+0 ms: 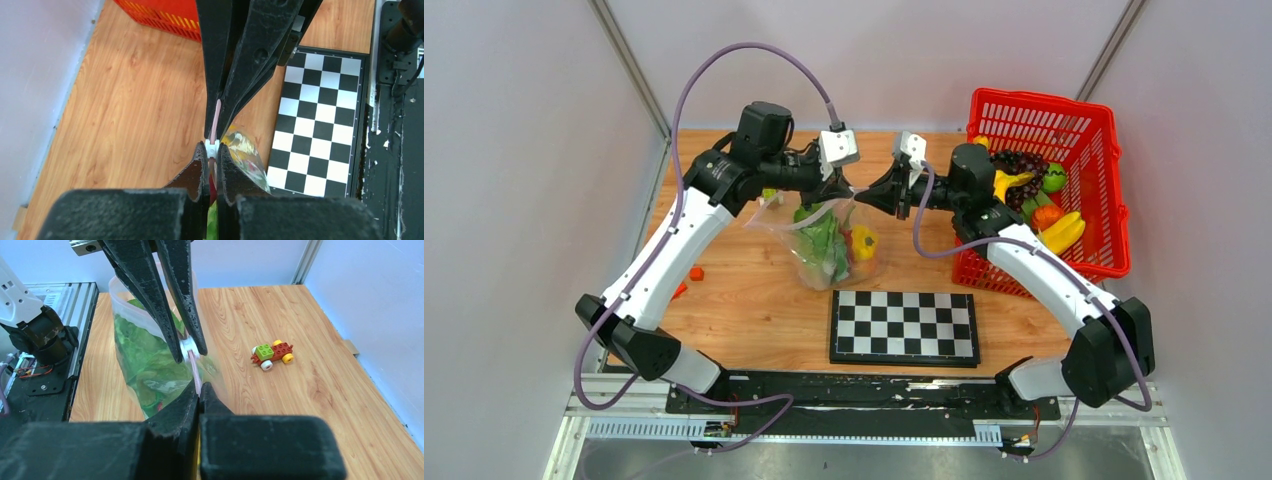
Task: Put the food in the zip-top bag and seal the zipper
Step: Zip the zipper food storage bag at the center of the board.
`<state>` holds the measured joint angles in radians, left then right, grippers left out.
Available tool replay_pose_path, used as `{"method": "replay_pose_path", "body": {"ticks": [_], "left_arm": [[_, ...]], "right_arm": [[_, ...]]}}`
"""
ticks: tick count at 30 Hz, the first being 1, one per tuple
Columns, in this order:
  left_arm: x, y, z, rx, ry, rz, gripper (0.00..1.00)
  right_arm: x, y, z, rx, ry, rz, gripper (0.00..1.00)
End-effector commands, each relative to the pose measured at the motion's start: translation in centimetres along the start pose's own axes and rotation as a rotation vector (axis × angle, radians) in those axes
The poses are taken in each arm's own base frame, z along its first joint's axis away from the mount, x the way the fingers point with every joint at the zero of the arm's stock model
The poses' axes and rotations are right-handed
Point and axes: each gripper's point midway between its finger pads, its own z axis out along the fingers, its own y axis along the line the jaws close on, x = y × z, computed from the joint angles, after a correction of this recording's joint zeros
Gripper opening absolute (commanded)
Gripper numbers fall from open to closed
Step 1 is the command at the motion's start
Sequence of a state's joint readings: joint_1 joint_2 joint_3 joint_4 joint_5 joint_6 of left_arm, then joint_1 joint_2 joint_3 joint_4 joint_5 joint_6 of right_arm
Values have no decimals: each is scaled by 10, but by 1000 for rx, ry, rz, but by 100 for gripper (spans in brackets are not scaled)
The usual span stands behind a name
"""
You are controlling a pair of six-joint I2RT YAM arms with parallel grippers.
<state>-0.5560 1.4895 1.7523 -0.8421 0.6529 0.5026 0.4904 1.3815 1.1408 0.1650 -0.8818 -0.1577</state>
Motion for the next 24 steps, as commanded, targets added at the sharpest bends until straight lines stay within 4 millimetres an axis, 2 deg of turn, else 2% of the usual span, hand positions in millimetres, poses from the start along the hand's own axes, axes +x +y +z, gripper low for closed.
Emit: {"method": "replay_pose_path", "body": {"ticks": [1,14,19,22,24], "left_arm": [[-1,2,-23,-81,13,-1,0],[12,4,-37,-144,31,-27,0],[13,8,-40,-163,17,-41,0],[2,6,-38,-141,-39,-49,0],[-11,2,-35,-106,-96,-54,0]], "right_arm": [[-36,-12,-14,96,-79,-77,0],[-28,-25,-23,153,-69,-39,0],[-27,-10,-21,52,-62,-66,0],[-27,6,-19,-58,-50,-86,1],[-29,11,-18,-108,-38,-85,11]]}}
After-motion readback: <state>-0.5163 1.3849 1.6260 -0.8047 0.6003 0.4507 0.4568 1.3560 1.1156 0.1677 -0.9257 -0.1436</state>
